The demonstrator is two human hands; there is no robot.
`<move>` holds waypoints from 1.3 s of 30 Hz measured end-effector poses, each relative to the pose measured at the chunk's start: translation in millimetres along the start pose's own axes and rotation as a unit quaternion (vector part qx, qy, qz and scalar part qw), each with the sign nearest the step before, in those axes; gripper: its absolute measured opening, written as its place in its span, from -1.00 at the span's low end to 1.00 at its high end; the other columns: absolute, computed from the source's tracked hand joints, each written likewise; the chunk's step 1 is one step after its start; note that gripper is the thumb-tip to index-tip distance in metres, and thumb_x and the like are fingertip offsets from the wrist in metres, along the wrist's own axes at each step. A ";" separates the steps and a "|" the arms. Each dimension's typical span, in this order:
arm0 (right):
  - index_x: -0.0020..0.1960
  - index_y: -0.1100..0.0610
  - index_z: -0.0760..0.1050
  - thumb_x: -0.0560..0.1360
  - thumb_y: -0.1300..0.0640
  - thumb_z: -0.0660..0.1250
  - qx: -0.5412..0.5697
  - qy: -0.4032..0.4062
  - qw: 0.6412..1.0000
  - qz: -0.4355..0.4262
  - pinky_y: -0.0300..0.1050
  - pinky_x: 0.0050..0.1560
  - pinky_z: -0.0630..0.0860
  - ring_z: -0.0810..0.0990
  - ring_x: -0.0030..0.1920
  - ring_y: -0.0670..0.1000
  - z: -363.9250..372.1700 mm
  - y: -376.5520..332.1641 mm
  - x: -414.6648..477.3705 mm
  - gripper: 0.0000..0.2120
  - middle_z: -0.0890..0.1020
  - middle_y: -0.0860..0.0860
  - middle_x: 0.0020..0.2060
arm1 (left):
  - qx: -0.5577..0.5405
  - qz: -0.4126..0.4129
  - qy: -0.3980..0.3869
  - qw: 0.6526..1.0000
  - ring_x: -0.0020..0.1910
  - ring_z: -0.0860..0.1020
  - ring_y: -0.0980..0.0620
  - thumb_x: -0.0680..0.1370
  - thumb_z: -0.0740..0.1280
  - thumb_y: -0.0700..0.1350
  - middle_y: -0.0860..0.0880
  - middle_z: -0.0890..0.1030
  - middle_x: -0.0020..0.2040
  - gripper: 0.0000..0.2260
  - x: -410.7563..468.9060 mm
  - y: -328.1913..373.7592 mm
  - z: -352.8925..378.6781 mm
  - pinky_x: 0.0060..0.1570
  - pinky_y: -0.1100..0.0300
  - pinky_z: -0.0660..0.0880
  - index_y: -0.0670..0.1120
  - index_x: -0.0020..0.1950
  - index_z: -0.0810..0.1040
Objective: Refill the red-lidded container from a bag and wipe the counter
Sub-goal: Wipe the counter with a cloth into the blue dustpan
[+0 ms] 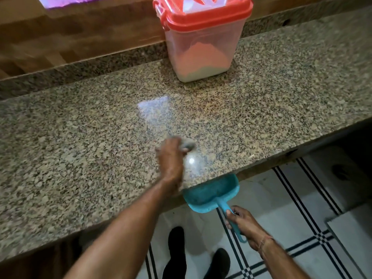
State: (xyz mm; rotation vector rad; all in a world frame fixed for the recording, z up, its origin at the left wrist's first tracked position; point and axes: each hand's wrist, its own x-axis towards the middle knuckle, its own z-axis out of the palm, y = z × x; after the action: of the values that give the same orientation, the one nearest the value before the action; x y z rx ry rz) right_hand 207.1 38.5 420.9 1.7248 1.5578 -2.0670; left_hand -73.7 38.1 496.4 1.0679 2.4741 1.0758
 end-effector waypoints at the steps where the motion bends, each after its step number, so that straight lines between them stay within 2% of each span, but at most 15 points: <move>1: 0.10 0.31 0.54 0.67 0.21 0.25 0.004 0.006 1.000 0.003 -0.35 -0.33 0.52 0.52 -0.32 -0.03 3.4 -3.3 1.8 -0.83 0.58 0.16 -0.25 | 0.011 0.064 -0.058 0.996 0.02 0.64 0.06 0.63 0.31 -0.04 -0.06 0.67 0.06 -0.80 -0.2 10.0 7.2 -0.07 0.19 0.60 -0.09 0.16 0.62; 3: 0.04 0.26 0.55 0.67 0.21 0.26 0.019 0.014 1.000 0.011 -0.36 -0.33 0.53 0.53 -0.30 -0.02 11.5 -12.3 1.4 -0.86 0.59 0.16 -0.23 | -0.006 0.099 -0.086 0.991 0.04 0.64 -0.02 0.64 0.34 -0.09 -0.09 0.67 0.07 -0.83 13.7 11.5 8.8 -0.01 0.09 0.63 -0.14 0.14 0.65; 5: 0.00 0.20 0.54 0.67 0.21 0.26 0.037 0.023 0.999 0.014 -0.36 -0.31 0.53 0.55 -0.28 -0.02 14.8 -19.3 -0.2 -0.89 0.59 0.16 -0.21 | -0.056 0.060 -0.053 0.995 -0.11 0.70 0.12 0.66 0.32 -0.11 -0.01 0.71 -0.06 -0.83 37.7 2.7 -8.8 -0.25 0.29 0.63 -0.15 0.02 0.68; 8: 0.03 0.19 0.54 0.66 0.22 0.27 0.044 0.029 0.999 0.011 -0.34 -0.27 0.54 0.57 -0.28 -0.04 13.3 -22.7 -0.9 -0.91 0.59 0.13 -0.22 | 0.088 -0.057 0.051 0.993 -0.17 0.68 0.09 0.67 0.28 0.00 0.00 0.70 -0.08 -0.78 94.2 -49.4 -43.8 -0.43 0.34 0.49 -0.08 0.05 0.66; 12: 0.04 0.21 0.53 0.66 0.22 0.29 0.039 0.035 0.999 0.007 -0.31 -0.24 0.51 0.54 -0.32 -0.06 4.8 -11.8 -6.6 -0.93 0.59 0.10 -0.28 | 0.173 -0.175 0.063 0.967 0.15 0.54 -0.28 0.61 0.31 -0.06 -0.24 0.57 0.19 -0.76 124.7 -83.4 -54.8 0.08 -0.03 0.49 -0.07 0.25 0.59; 14: 0.06 0.21 0.53 0.65 0.21 0.30 0.041 0.036 0.998 0.015 -0.24 -0.16 0.51 0.54 -0.31 -0.05 -0.8 -4.6 -12.2 -0.93 0.59 0.09 -0.28 | 0.178 -0.139 0.056 0.973 0.16 0.52 -0.23 0.62 0.33 -0.08 -0.20 0.57 0.17 -0.79 110.0 -57.3 -41.9 0.02 0.04 0.45 -0.06 0.24 0.58; 17: 0.11 0.23 0.54 0.65 0.17 0.31 0.026 0.040 0.999 0.024 -0.06 0.00 0.48 0.53 -0.18 0.07 -10.7 3.9 -18.0 -0.87 0.61 0.11 -0.25 | 0.132 0.001 -0.033 0.991 -0.04 0.55 0.05 0.62 0.34 -0.06 0.03 0.60 0.03 -0.90 78.0 -10.9 -9.1 -0.29 0.40 0.38 -0.04 0.08 0.60; 19: 0.11 0.24 0.54 0.65 0.16 0.31 0.030 0.040 0.998 0.025 -0.04 -0.01 0.48 0.52 -0.17 0.09 -15.6 6.2 -20.7 -0.86 0.62 0.08 -0.26 | 0.100 0.113 -0.132 0.980 -0.03 0.54 0.11 0.62 0.33 -0.01 0.09 0.59 0.04 -0.90 65.5 5.3 9.4 -0.19 0.43 0.45 0.02 0.07 0.60; 21: 0.12 0.26 0.55 0.64 0.15 0.32 0.031 0.048 0.998 0.029 -0.05 0.00 0.49 0.55 -0.19 0.04 -21.0 8.3 -24.3 -0.83 0.64 0.07 -0.26 | 0.076 0.194 -0.171 0.963 -0.07 0.58 0.12 0.62 0.33 -0.01 0.09 0.62 0.00 -0.89 74.5 12.9 17.6 -0.11 0.27 0.57 0.02 0.08 0.63; 24: 0.15 0.27 0.55 0.64 0.12 0.33 0.039 0.059 0.997 0.028 -0.06 0.05 0.50 0.58 -0.22 -0.03 -26.7 15.7 -27.9 -0.78 0.65 0.08 -0.24 | 0.096 0.118 -0.101 0.983 -0.20 0.59 0.20 0.64 0.32 -0.10 0.10 0.62 -0.12 -0.89 119.3 10.1 4.8 -0.31 0.31 0.51 0.05 0.07 0.63; 28: 0.13 0.23 0.55 0.64 0.11 0.32 0.053 0.062 0.996 0.024 -0.22 -0.03 0.52 0.59 -0.22 -0.09 -23.5 21.1 -26.3 -0.81 0.63 0.08 -0.22 | 0.159 -0.074 0.006 0.984 0.08 0.64 -0.15 0.58 0.33 -0.07 -0.11 0.67 0.09 -0.79 161.9 -15.1 -6.9 0.00 0.07 0.56 0.02 0.18 0.66; 31: 0.09 0.20 0.56 0.63 0.08 0.34 0.069 0.060 0.996 0.020 -0.12 0.01 0.49 0.58 -0.19 -0.03 -19.5 21.9 -26.0 -0.82 0.63 0.10 -0.22 | 0.055 0.054 -0.091 0.993 -0.05 0.67 0.14 0.63 0.29 -0.03 0.06 0.70 -0.03 -0.85 120.3 17.8 18.9 -0.21 0.28 0.58 0.01 0.02 0.66; 35: 0.12 0.24 0.56 0.63 0.07 0.35 0.067 0.059 0.996 0.020 -0.12 0.03 0.50 0.60 -0.16 -0.03 -20.3 17.6 -33.6 -0.78 0.64 0.08 -0.23 | -0.006 0.235 -0.251 0.939 -0.21 0.56 0.27 0.65 0.33 -0.09 0.17 0.61 -0.05 -0.87 65.0 64.4 58.4 -0.21 0.43 0.53 -0.03 0.05 0.68; 37: 0.14 0.25 0.55 0.63 0.07 0.33 0.062 0.059 0.996 0.023 -0.15 0.03 0.51 0.60 -0.16 -0.05 -25.2 15.3 -39.8 -0.77 0.64 0.08 -0.22 | -0.050 0.198 -0.249 0.947 -0.26 0.61 0.22 0.66 0.32 -0.06 0.11 0.66 -0.10 -0.83 79.5 69.3 65.4 -0.27 0.36 0.58 -0.06 0.02 0.69; 39: 0.13 0.23 0.55 0.65 0.09 0.30 0.057 0.058 0.996 0.030 -0.17 -0.03 0.48 0.57 -0.18 -0.05 -32.0 15.8 -45.4 -0.80 0.63 0.06 -0.22 | -0.061 0.100 -0.166 0.979 -0.27 0.62 0.07 0.65 0.32 -0.05 0.02 0.69 -0.13 -0.79 117.3 63.8 56.8 -0.34 0.38 0.56 -0.14 0.04 0.69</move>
State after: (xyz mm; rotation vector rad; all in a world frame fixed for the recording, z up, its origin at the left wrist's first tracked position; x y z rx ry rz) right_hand 256.7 28.2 448.5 1.9379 1.4216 -2.0992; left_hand -95.7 180.9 509.8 1.3565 2.0482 0.9939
